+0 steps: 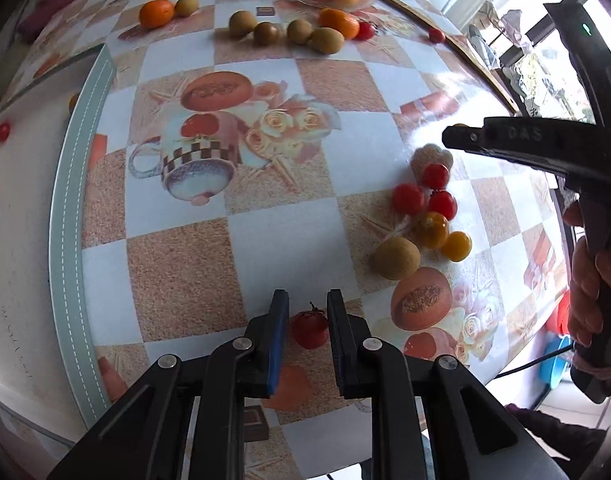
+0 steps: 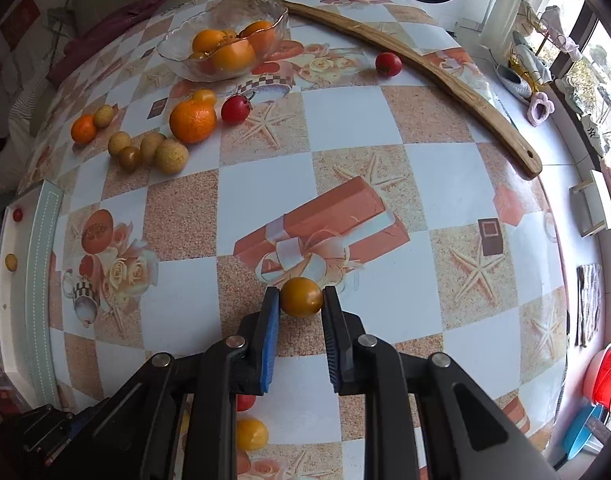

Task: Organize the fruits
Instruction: 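Close left tool on red tomato while right tool closes on yellow tomato, then carry both held tomatoes over the white tray with both tools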

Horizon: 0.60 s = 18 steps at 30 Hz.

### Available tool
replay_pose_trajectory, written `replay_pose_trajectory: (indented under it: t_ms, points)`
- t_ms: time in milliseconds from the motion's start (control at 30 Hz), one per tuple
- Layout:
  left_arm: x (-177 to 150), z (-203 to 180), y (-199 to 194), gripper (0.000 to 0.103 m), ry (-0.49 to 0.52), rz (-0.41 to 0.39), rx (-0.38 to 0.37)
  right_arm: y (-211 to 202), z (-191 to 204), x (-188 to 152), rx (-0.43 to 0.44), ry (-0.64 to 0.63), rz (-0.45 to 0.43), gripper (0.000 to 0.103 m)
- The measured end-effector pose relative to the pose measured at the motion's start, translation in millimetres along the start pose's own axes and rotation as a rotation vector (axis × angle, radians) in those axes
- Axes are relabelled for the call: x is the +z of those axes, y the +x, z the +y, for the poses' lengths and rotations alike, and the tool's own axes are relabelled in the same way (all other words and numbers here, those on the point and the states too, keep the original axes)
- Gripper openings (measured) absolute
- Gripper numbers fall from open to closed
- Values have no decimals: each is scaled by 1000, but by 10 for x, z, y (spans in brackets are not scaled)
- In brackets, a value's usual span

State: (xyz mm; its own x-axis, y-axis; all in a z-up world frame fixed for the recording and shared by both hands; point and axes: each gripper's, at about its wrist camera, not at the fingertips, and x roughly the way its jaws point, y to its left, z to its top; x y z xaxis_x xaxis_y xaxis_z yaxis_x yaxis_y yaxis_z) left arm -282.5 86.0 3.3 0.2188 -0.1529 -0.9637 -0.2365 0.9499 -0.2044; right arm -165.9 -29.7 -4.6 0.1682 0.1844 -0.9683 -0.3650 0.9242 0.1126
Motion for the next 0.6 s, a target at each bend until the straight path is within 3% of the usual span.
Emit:
replay_pose_trajectory:
  t_ms: [300, 600]
  points:
    - [7, 107, -40, 22, 35, -5, -11, -107, 99, -62, 24, 18, 8, 23]
    - [-113, -156, 26, 22, 136, -16, 74, -177, 139, -113, 33, 18, 17, 23]
